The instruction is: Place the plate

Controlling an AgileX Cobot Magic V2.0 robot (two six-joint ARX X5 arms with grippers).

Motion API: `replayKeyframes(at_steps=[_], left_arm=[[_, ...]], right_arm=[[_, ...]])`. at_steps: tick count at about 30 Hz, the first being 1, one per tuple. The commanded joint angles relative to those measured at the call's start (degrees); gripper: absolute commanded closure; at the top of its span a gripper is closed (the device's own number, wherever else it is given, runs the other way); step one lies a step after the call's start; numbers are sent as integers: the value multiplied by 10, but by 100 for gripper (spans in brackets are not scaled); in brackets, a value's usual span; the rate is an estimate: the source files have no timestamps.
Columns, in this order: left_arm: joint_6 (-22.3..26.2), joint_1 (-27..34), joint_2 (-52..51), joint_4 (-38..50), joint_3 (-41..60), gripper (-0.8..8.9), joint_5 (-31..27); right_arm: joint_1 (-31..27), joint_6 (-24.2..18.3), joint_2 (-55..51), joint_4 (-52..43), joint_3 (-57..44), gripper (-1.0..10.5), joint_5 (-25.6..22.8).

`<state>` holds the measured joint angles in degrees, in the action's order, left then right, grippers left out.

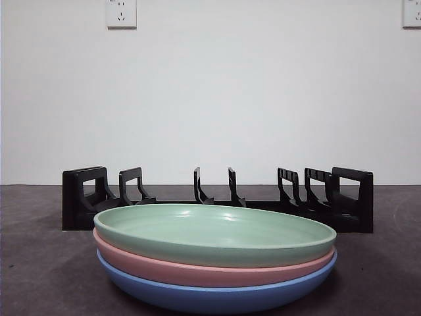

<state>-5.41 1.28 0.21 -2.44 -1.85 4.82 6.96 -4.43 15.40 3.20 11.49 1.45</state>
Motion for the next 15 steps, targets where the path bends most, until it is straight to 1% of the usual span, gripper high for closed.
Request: replayKeyframes(at_steps=[1, 5, 11, 15], left_arm=[[-2, 1, 0, 7, 11, 806, 2], [-2, 1, 0, 7, 11, 806, 2], [-2, 1, 1, 7, 11, 806, 2], [-2, 1, 0, 7, 11, 806, 2]], right_arm=[[-21, 19, -78, -10, -49, 927, 0], [-50, 27, -156, -17, -103, 927, 0], [-80, 30, -152, -16, -108, 927, 0], [-80, 30, -152, -28, -108, 927, 2]])
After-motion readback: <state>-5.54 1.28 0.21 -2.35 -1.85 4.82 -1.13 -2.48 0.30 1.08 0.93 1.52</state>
